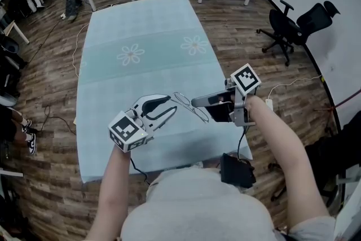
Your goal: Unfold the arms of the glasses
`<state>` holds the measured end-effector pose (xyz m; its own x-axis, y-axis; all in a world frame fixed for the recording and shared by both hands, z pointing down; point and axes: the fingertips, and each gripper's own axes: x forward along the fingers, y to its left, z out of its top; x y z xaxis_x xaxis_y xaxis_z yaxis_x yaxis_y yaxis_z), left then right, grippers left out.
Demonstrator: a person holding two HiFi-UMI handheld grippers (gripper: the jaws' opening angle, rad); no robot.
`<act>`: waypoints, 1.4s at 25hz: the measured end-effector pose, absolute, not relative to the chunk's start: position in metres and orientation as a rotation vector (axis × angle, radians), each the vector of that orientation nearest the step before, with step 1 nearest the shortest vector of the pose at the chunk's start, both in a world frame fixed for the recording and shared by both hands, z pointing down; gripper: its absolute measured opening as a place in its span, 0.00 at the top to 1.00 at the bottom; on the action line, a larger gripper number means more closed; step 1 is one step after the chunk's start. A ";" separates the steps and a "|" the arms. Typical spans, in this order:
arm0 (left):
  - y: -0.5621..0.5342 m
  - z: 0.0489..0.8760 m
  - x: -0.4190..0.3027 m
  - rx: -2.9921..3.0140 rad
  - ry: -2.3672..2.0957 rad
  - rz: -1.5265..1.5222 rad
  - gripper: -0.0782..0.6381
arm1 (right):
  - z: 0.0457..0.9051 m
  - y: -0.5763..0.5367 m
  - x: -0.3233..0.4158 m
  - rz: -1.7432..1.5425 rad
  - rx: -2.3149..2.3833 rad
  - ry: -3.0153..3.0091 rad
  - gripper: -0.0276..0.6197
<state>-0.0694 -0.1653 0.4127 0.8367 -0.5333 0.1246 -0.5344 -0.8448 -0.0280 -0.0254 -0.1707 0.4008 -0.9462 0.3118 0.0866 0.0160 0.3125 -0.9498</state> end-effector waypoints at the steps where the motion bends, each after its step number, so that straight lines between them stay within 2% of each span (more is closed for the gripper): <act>1: -0.165 0.412 -0.069 3.004 -0.876 0.200 0.69 | 0.401 -0.171 -0.025 1.681 -0.293 -2.328 0.94; 23: -0.148 0.407 -0.083 3.006 -0.924 0.180 0.81 | 0.404 -0.180 -0.021 1.692 -0.224 -2.362 0.94; 35: -0.134 0.406 -0.083 3.016 -0.883 0.197 0.83 | 0.404 -0.193 -0.014 1.726 -0.163 -2.395 0.94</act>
